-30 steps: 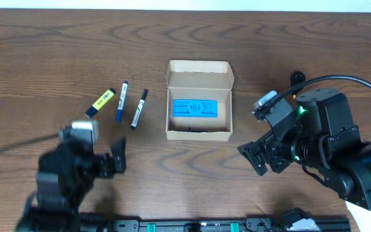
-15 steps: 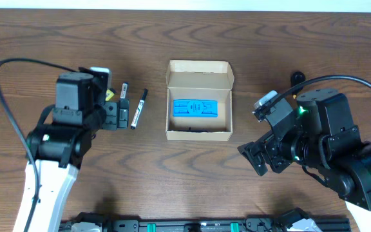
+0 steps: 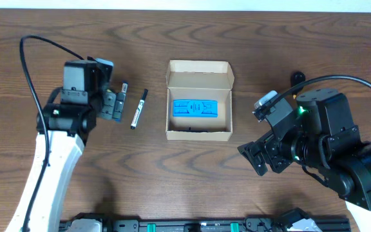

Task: Pack container
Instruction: 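Reach the left gripper to the yellow highlighter and grasp it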

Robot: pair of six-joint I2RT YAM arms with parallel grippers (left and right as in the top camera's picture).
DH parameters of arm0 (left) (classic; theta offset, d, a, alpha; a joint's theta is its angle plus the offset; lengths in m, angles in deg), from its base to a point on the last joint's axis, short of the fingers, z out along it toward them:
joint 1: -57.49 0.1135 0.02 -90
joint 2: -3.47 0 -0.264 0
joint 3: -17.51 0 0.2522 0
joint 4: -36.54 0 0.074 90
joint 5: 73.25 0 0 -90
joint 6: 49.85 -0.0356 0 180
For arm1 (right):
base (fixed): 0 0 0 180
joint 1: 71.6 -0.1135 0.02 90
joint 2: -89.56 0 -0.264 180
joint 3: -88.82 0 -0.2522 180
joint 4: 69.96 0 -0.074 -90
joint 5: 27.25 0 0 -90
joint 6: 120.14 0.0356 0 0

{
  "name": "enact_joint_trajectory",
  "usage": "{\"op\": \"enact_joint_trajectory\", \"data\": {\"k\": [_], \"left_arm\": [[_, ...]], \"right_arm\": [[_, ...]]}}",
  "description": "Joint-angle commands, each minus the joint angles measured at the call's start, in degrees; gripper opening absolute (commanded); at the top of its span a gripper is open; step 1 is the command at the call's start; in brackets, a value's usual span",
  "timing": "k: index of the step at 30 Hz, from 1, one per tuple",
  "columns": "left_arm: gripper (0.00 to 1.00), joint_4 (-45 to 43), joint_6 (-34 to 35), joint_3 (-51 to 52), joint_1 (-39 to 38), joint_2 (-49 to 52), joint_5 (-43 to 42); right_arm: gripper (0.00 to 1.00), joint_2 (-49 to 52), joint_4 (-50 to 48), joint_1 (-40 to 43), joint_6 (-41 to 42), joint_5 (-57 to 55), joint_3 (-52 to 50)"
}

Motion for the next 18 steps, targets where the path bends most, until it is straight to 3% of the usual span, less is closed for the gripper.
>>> {"op": "enact_joint_trajectory", "data": {"k": [1,7,18], "left_arm": [[0.95,-1.2,-3.8,-0.9,5.4,4.5,-1.1],[0.95,-5.3,-10.3,-0.9,10.7,12.7,-2.9],[0.95,-12.7,-13.2,-0.9,12.1,26.7,-8.4]], "right_arm": [[0.99,0.0,0.1,0.3,0.4,0.2,0.5],[0.99,0.0,0.1,0.3,0.4,0.2,0.5],[0.99,0.0,0.1,0.3,0.4,0.2,0.5]]}}
